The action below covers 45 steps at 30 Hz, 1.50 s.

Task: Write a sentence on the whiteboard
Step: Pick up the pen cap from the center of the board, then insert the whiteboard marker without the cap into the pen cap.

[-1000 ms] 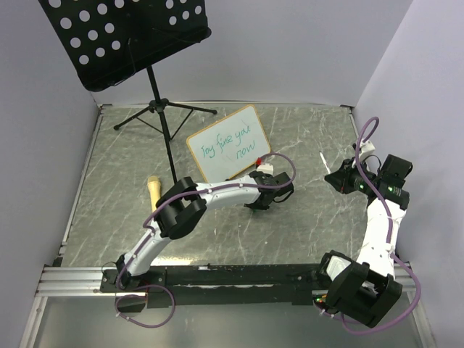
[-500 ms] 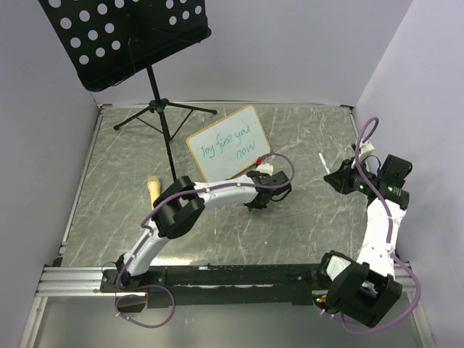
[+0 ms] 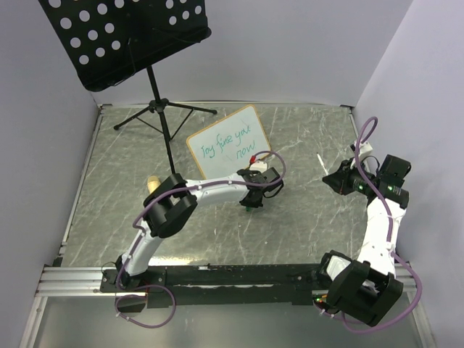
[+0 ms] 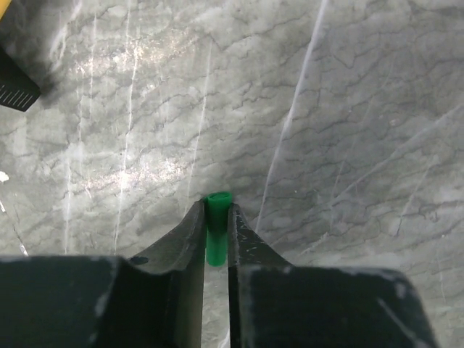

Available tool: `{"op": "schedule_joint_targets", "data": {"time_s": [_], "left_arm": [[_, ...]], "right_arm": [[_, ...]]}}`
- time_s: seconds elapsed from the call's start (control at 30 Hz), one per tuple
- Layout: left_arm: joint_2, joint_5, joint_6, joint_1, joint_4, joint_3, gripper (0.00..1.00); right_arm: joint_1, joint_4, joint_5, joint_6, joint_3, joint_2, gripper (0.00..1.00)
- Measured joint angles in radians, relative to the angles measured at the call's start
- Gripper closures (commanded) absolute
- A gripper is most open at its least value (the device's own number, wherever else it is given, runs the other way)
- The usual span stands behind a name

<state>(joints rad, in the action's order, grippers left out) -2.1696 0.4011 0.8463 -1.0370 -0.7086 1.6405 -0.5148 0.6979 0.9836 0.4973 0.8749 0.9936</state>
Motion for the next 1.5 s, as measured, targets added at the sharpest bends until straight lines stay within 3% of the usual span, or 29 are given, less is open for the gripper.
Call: {"op": "schedule_joint_targets", "data": {"time_s": [0.33,0.67,1.0,1.5], "left_arm": [[0.101,-0.058,-0.019,0.023,0.149,-0.161,0.91],[0.293,-0.323,0.064,0.164,0.441,-0.483,0.90],[0.465,-0.505,0.297,0.272,0.788,-0.843,0.91],[0.578,-0.478,0.756,0.274,1.130,-1.167,0.91]], "right_arm": [[0.031,0.023,0.002,0.025,0.000,0.014,1.00],[0.207,0.055,0.003,0.076,0.000,0.079,1.00],[0.496,0.082,-0.020,0.141,-0.011,0.198,1.00],[0.929,0.071,-0.213,0.181,-0.032,0.359,1.00]]}}
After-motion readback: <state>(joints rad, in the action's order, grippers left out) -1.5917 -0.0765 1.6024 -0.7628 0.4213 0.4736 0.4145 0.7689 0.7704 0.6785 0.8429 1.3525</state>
